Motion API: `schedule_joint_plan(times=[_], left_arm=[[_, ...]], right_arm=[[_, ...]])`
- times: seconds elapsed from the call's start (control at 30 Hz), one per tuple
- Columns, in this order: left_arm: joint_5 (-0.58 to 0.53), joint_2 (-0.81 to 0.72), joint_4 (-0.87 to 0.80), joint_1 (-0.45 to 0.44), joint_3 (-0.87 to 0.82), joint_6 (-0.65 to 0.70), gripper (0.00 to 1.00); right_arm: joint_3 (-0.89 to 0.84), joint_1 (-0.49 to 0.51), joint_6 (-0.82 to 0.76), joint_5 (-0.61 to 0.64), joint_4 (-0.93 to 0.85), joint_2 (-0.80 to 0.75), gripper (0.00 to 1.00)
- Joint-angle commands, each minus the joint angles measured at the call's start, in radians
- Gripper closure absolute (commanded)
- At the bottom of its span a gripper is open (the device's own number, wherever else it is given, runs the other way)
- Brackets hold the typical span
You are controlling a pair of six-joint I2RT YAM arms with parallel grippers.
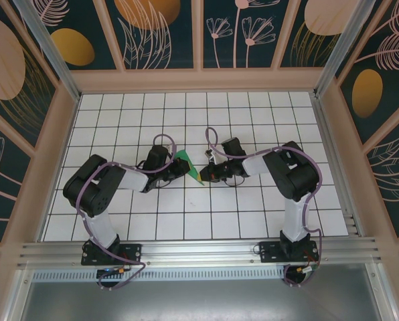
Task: Fold a paper plane with a square sheet of paper (pick it up from the middle)
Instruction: Fold the wing for the fifth time at the center of the table.
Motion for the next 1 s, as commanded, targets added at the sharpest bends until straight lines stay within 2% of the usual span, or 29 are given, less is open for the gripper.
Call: schedule_joint_plan(times=[0.0, 0.37, 0.6, 0.97], left_arm=[[-0.026, 0.024, -0.04, -0.003, 0.025, 0.027, 0.87], [-0.068, 0.041, -0.162, -0.004, 0.056, 0.044, 0.87], [-0.087, 0.081, -0.243, -0.004, 0.085, 0.041, 0.87], [-0.107, 0.099, -0.286, -0.003, 0.095, 0.04, 0.88]], right_arm=[[-0.006, 0.004, -0.012, 0.05, -0.065, 0.051, 1.0], [0.017, 0.003, -0.005, 0.048, -0.091, 0.019, 1.0], [0.027, 0.003, -0.004, 0.04, -0.142, -0.049, 0.91], [-0.038, 0.004, -0.01, 0.05, -0.174, -0.101, 0.87]])
